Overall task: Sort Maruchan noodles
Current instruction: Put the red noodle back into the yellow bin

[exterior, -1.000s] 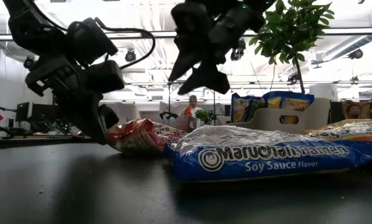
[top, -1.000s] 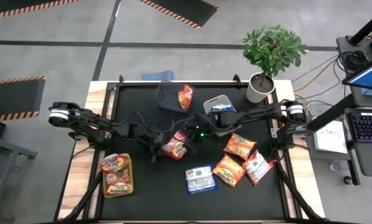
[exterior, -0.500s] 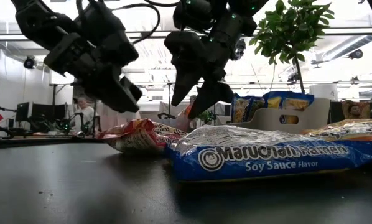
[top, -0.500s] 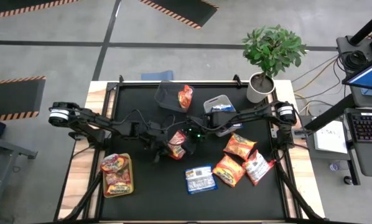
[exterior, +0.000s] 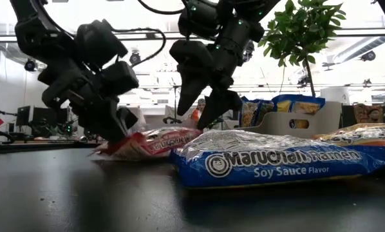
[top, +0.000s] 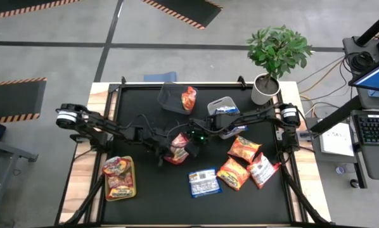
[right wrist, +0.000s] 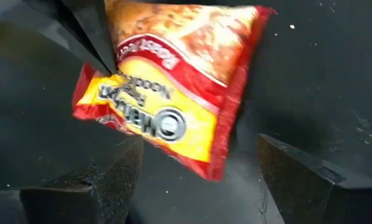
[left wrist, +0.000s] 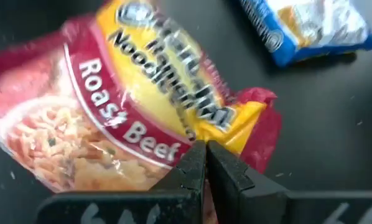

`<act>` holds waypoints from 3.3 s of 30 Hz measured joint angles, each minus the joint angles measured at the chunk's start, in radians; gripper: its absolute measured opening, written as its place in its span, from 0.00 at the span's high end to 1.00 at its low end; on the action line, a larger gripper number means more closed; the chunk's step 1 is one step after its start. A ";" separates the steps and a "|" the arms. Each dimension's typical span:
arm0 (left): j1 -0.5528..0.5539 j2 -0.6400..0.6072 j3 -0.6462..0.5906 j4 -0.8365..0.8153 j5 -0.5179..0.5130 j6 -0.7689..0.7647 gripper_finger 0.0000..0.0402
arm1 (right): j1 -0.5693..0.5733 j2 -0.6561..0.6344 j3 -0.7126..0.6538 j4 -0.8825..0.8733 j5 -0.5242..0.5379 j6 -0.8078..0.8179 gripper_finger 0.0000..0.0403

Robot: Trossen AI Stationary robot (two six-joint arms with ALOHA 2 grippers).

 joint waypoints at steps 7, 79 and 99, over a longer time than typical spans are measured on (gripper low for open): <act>0.000 0.086 0.003 0.021 0.024 -0.020 1.00 | -0.015 0.000 -0.003 0.037 0.000 0.026 0.20; 0.002 -0.328 -0.004 -0.124 -0.061 0.160 1.00 | 0.021 0.061 -0.125 0.505 -0.085 -0.053 0.96; 0.004 -0.960 -0.003 -0.217 -0.185 0.195 1.00 | 0.093 0.055 -0.121 0.904 -0.024 -0.345 0.98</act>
